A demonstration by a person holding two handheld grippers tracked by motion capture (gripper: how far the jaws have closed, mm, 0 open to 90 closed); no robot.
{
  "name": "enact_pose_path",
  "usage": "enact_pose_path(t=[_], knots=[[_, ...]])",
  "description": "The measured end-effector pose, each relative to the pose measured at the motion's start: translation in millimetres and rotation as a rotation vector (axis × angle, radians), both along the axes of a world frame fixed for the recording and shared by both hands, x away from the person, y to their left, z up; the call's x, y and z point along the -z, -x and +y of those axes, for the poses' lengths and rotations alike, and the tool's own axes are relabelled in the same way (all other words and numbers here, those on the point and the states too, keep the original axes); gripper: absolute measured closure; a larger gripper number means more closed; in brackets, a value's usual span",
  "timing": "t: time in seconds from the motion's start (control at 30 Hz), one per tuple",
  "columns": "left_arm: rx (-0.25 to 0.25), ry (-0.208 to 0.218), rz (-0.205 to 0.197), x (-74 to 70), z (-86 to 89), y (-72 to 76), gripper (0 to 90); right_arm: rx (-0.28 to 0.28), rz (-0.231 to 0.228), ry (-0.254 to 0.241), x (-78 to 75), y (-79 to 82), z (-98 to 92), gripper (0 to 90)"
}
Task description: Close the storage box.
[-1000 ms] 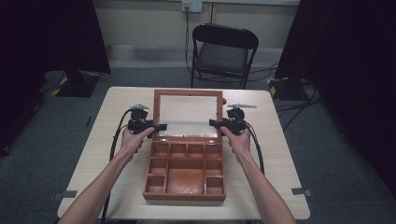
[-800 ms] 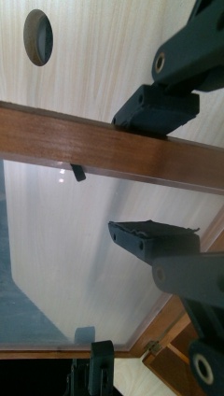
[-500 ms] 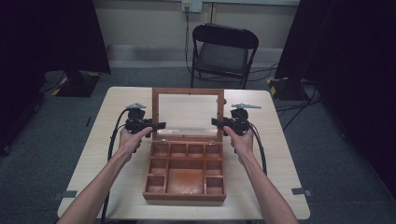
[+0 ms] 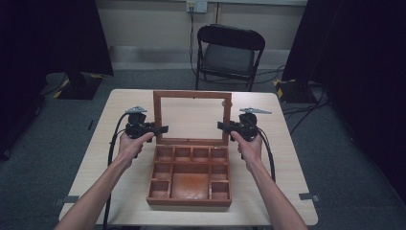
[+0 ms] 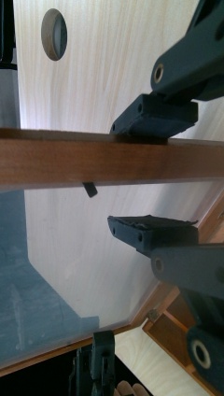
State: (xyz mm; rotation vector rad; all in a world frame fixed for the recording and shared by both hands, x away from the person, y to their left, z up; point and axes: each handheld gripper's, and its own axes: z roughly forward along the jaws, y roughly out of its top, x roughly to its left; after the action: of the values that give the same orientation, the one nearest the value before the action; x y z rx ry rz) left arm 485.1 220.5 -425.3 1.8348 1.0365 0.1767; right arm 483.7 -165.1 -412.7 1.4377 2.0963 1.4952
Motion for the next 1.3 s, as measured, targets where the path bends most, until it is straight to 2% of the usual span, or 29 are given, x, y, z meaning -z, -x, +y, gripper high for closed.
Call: enact_pose_path(t=[0.37,0.43,0.7,0.83,0.93,1.3], knots=[[0.005,0.007,-0.022,-3.3,0.0,6.8,49.6,-0.006,-0.012,0.009,-5.4,10.1,0.7,52.6],[0.001,-0.004,-0.030,-4.0,-0.6,7.4,49.6,-0.012,-0.019,0.011,-5.7,12.1,0.3,52.7],[0.003,0.023,-0.042,-5.1,-4.2,5.8,47.4,-0.025,-0.027,0.016,-7.5,17.5,-1.3,53.7],[0.009,0.002,-0.047,-6.3,-4.2,6.2,47.3,-0.029,-0.025,0.020,-7.8,17.5,-2.0,54.3],[0.018,0.002,-0.048,-8.1,-2.7,8.3,48.4,-0.039,-0.025,0.022,-8.9,18.6,-2.3,54.0],[0.009,-0.026,-0.058,-13.5,-0.3,19.8,47.5,-0.040,-0.036,0.037,-15.0,25.4,3.4,50.8]])
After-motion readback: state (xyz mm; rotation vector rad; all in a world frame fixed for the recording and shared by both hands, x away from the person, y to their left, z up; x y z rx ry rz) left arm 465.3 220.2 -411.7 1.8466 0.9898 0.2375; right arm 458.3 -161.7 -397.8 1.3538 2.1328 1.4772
